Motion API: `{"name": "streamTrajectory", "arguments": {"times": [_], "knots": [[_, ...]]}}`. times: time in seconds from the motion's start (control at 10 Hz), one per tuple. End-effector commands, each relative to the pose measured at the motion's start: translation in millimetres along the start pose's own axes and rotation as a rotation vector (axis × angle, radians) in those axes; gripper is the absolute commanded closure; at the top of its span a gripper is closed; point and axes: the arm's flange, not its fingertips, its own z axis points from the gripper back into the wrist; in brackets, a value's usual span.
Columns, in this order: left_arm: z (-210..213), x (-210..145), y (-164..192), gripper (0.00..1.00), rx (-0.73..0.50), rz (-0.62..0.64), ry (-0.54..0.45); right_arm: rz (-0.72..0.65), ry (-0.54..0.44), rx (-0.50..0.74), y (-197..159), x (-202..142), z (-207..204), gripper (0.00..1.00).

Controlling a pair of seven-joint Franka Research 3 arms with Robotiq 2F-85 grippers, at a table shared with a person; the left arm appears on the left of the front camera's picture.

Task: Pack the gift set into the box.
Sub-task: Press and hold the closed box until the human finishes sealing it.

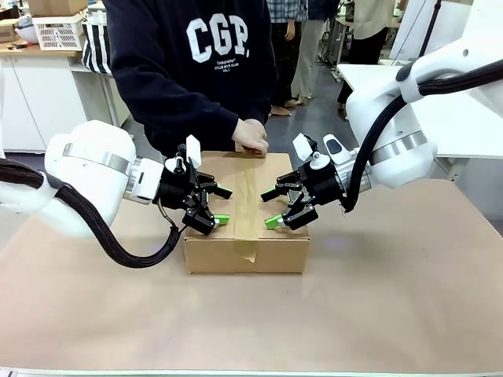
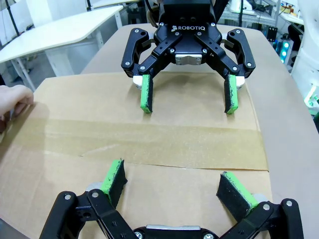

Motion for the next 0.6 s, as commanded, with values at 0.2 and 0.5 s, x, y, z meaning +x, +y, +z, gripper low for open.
{"name": "streamTrajectory", "arguments": {"times": [0.2, 0.5], "knots": [[-0.2, -4.1, -1.7, 0.0, -0.004, 0.002, 0.003, -0.001, 0.007, -0.002, 0.7, -2.0, -1.6, 0.0], [-0.2, -4.1, -1.7, 0.0, -0.004, 0.002, 0.003, -0.001, 0.007, -0.002, 0.7, -2.0, -1.6, 0.0]]}}
